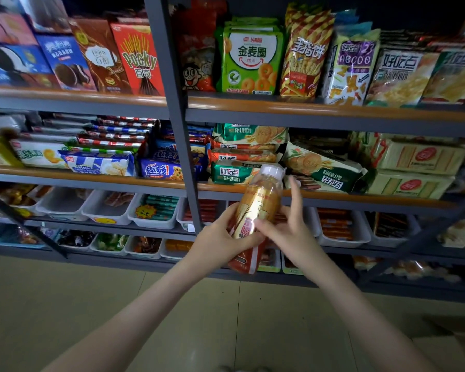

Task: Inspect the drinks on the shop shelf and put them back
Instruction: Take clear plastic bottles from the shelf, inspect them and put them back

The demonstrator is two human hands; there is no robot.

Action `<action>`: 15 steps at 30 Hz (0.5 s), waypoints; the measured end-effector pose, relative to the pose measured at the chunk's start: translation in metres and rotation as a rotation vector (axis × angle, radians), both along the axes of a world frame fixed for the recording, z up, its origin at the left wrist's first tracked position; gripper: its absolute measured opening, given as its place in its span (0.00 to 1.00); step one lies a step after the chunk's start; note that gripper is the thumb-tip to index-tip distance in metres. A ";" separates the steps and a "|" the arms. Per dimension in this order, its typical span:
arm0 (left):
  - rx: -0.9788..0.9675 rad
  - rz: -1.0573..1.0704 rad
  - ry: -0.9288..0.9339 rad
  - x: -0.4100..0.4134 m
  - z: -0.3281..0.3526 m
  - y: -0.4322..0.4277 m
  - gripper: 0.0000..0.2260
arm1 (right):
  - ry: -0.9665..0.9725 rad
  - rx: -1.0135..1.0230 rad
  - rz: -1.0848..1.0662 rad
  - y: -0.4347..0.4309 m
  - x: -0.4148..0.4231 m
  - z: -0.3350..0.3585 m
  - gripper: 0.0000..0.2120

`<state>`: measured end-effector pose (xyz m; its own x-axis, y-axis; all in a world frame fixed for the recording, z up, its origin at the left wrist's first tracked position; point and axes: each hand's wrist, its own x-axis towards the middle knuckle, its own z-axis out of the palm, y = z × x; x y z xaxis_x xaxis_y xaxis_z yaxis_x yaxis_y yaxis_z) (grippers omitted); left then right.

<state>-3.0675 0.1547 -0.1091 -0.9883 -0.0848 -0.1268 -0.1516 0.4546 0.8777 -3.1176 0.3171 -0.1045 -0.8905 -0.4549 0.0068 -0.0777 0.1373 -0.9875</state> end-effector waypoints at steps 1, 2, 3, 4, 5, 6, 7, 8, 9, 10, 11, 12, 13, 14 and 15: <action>-0.066 0.012 0.015 0.000 -0.001 0.003 0.35 | 0.059 0.052 0.002 -0.002 0.002 -0.001 0.50; -0.137 0.015 0.025 0.000 0.000 0.005 0.36 | 0.110 0.083 0.001 -0.004 0.003 -0.002 0.49; -0.194 0.012 0.025 0.000 0.001 0.007 0.37 | 0.142 0.089 -0.005 -0.005 0.003 -0.003 0.48; -0.218 -0.001 0.023 -0.001 0.003 0.007 0.39 | 0.154 0.077 -0.008 -0.005 0.002 -0.002 0.47; -0.204 -0.028 0.021 -0.002 0.004 0.005 0.39 | 0.161 0.065 -0.005 -0.004 0.001 -0.001 0.47; -0.156 -0.065 0.019 -0.003 0.006 0.002 0.40 | 0.173 0.059 0.002 -0.001 -0.001 0.000 0.46; -0.098 -0.108 0.022 -0.005 0.008 -0.002 0.39 | 0.187 0.050 0.014 0.002 -0.002 0.003 0.45; -0.047 -0.147 0.026 -0.006 0.010 -0.007 0.39 | 0.193 0.027 0.028 0.005 -0.004 0.005 0.44; -0.008 -0.173 0.029 -0.008 0.012 -0.010 0.39 | 0.192 -0.007 0.042 0.007 -0.005 0.007 0.44; 0.009 -0.190 0.031 -0.009 0.016 -0.012 0.39 | 0.195 -0.035 0.051 0.010 -0.007 0.009 0.44; 0.001 -0.199 0.035 -0.011 0.020 -0.012 0.40 | 0.208 -0.050 0.055 0.011 -0.008 0.011 0.45; -0.032 -0.199 0.046 -0.011 0.023 -0.010 0.40 | 0.228 -0.050 0.055 0.013 -0.009 0.013 0.45; -0.095 -0.192 0.073 -0.012 0.026 -0.007 0.41 | 0.252 -0.040 0.054 0.014 -0.010 0.014 0.46; -0.189 -0.177 0.117 -0.012 0.028 -0.003 0.41 | 0.278 -0.023 0.053 0.016 -0.011 0.016 0.46; -0.292 -0.155 0.176 -0.012 0.029 0.001 0.40 | 0.304 0.001 0.051 0.017 -0.013 0.017 0.47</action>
